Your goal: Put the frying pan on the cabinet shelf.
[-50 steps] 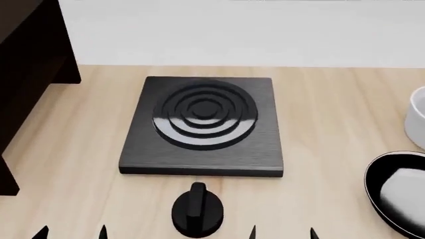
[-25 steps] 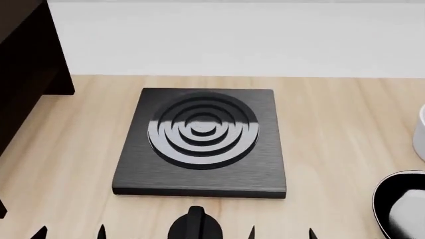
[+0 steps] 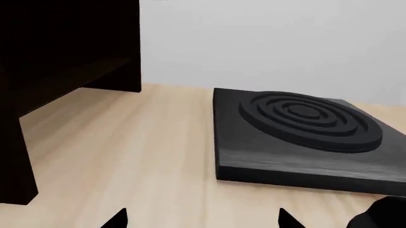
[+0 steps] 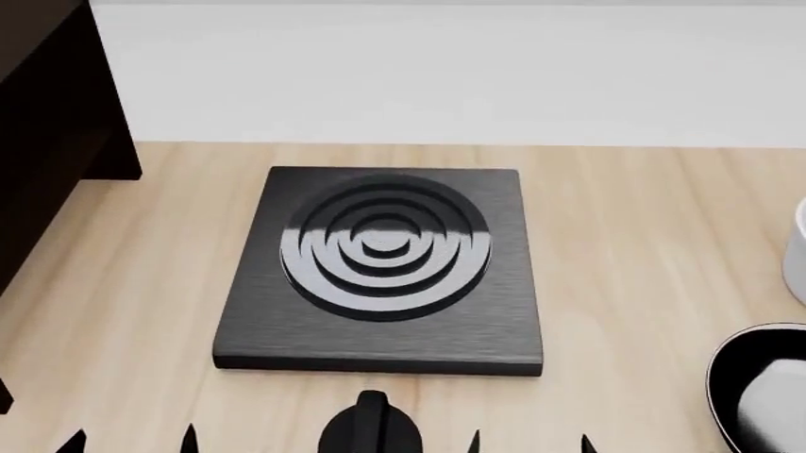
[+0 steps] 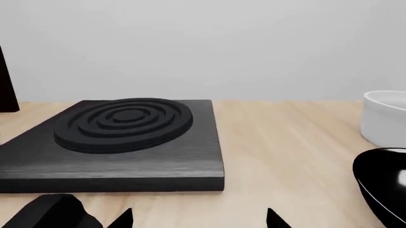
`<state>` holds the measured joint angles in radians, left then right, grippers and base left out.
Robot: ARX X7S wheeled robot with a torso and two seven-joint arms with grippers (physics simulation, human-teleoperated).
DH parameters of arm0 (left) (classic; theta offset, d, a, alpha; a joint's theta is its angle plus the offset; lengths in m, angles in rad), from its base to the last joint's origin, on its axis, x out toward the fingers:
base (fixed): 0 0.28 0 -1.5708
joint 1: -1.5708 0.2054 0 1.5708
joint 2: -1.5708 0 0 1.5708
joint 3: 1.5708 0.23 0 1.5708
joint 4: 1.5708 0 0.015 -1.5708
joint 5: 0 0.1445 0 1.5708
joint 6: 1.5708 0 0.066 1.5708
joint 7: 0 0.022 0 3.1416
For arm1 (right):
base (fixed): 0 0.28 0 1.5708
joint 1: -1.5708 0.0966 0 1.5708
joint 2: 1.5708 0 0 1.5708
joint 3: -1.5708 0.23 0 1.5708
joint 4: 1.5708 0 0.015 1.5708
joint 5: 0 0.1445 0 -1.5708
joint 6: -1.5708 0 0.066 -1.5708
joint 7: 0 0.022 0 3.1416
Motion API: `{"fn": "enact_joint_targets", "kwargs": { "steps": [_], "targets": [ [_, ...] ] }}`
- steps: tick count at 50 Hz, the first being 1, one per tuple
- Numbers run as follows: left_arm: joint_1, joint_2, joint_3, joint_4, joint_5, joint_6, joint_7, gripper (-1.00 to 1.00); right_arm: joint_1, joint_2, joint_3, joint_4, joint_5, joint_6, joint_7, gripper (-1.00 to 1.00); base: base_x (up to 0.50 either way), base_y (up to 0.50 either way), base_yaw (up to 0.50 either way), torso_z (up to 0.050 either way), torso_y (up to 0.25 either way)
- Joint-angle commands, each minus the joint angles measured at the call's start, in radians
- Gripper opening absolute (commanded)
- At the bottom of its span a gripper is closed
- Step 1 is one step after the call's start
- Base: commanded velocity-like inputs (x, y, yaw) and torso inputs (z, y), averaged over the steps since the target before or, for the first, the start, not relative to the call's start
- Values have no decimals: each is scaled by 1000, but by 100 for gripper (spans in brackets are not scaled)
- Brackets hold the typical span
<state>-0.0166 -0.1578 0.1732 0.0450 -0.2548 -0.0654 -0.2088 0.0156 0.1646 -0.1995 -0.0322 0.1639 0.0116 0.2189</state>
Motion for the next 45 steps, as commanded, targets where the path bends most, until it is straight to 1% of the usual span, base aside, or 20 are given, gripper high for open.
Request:
{"fn": "enact_joint_targets", "kwargs": {
  "steps": [1, 4, 5, 6, 8, 12, 14, 17, 19, 20, 24, 26, 29, 32, 38, 41, 42, 43, 44, 45],
  "targets": [
    [17, -17, 9, 113, -34, -79, -21, 100, -3, 21, -3, -125, 28, 115, 23, 100, 0, 0, 0, 0, 0],
    [20, -31, 10, 190, -48, -137, -44, 100, -1, 40, -8, -204, 26, 187, 39, 100, 0, 0, 0, 0, 0],
    [23, -38, 8, 237, -58, -172, -58, 100, 4, 52, -12, -266, 41, 263, 40, 100, 0, 0, 0, 0, 0],
    [24, -40, 9, 244, -58, -175, -60, 100, 5, 57, -17, -280, 36, 279, 45, 100, 0, 0, 0, 0, 0],
    [32, -37, -23, 312, -139, -225, -67, 100, 5, 67, 3, -357, 56, 337, 60, 100, 0, 0, 0, 0, 0],
    [39, -80, 2, 413, -103, -285, -101, 100, 9, 91, 16, -456, 56, 423, 92, 100, 0, 0, 0, 0, 0],
    [39, -90, -7, 464, -136, -347, -118, 100, 16, 102, 28, -508, 67, 479, 104, 100, 0, 0, 0, 0, 0],
    [22, -128, 23, 543, -128, -453, -142, 100, 22, 119, 59, -590, 100, 563, 119, 100, 0, 0, 0, 0, 0],
    [11, -131, 13, 582, -152, -500, -158, 100, 27, 127, 82, -635, 126, 624, 130, 100, 0, 0, 0, 0, 0],
    [-8, -144, 17, 619, -156, -571, -183, 100, 30, 133, 98, -663, 144, 660, 134, 100, 0, 0, 0, 0, 0],
    [-60, -152, -1, 688, -215, -683, -205, 100, 57, 156, 169, -750, 213, 811, 156, 100, 0, 0, 0, 0, 0],
    [-96, -151, -15, 699, -247, -739, -216, 100, 89, 145, 249, -789, 281, 928, 186, 100, 0, 0, 0, 0, 0],
    [-154, -144, -44, 701, -299, -827, -238, 100, 113, 191, 289, -843, 316, 1037, 193, 100, 0, 0, 0, 0, 0],
    [-218, -141, -57, 690, -330, -878, -241, 100, 154, 214, 388, -899, 401, 1208, 197, 100, 0, 0, 0, 0, 0],
    [-356, -97, -93, 666, -404, -997, -281, 100, 188, 256, 515, -917, 500, 1395, 167, 100, 0, 0, 0, 0, 0],
    [-381, -85, -105, 646, -414, -1002, -285, 100, 216, 251, 614, -936, 557, 1499, 159, 100, 0, 0, 0, 0, 0],
    [-384, -84, -107, 641, -414, -1001, -286, 100, 231, 247, 654, -930, 603, 1556, 184, 100, 0, 0, 0, 0, 0],
    [-376, -81, -112, 631, -411, -981, -279, 100, 227, 295, 643, -941, 638, 1554, 167, 100, 0, 0, 0, 0, 0],
    [-368, -78, -116, 612, -408, -954, -264, 100, 218, 361, 591, -945, 664, 1557, 196, 100, 0, 0, 0, 0, 0],
    [-379, -87, -98, 598, -393, -956, -263, 100, 210, 352, 650, -908, 755, 1558, 244, 100, 0, 0, 0, 0, 0]
  ]
}}
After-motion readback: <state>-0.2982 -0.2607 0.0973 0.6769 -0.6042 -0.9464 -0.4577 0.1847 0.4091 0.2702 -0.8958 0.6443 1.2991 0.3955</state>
